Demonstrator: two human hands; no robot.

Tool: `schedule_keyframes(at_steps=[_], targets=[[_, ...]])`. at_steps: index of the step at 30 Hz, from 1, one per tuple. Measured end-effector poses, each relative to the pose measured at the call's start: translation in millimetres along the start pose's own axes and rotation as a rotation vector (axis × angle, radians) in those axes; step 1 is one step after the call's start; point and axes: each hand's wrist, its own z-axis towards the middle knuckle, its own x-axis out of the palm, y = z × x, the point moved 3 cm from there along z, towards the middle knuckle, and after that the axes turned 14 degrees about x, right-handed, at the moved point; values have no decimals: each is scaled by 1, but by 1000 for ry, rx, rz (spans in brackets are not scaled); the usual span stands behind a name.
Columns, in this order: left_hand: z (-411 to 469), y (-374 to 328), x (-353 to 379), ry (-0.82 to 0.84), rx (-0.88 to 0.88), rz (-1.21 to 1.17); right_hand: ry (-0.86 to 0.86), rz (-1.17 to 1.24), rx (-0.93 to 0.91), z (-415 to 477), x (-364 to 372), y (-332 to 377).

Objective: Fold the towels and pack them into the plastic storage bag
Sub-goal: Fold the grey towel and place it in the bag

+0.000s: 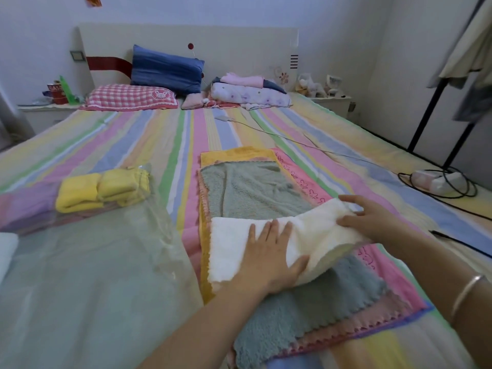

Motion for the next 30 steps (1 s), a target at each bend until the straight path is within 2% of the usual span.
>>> schedule_keyframes(at_steps=[2, 5, 7, 8, 10, 12, 14, 18, 21, 23, 25, 26, 28, 30], targets=[[1, -2, 13, 44, -5, 24, -34, -41, -130, -14, 9, 19], [3, -1, 5, 75, 5, -64, -100, -278, -353, -37, 36, 48], [-5, 7, -17, -120, -5, -335, -149, -376, -428, -52, 61, 64], [-11, 16, -29, -264, -63, -495, -160, -394, -453, -60, 75, 71], [-26, 46, -48, -450, -321, -775, -157, -410, -501, -72, 105, 78], [-42, 75, -58, -506, -612, -1142, -114, -431, -558, -75, 140, 79], [-55, 95, -63, -439, -759, -1378, -85, -483, -577, -73, 168, 76], [-68, 109, -59, -326, -828, -1390, -12, -523, -534, -72, 185, 67], [-62, 113, -51, -267, -838, -1291, 105, -300, -474, -73, 172, 67], [-58, 113, -49, -252, -826, -1187, -28, -240, -466, -69, 154, 64], [-56, 114, -47, -265, -790, -1172, -234, -362, -407, -58, 135, 55], [-57, 114, -47, -274, -766, -1197, -235, -456, -312, -50, 131, 48], [-60, 116, -43, -294, -735, -1226, -12, -484, -53, -38, 132, 35], [-60, 115, -45, -350, -700, -1131, 228, -276, 107, -32, 138, 26]])
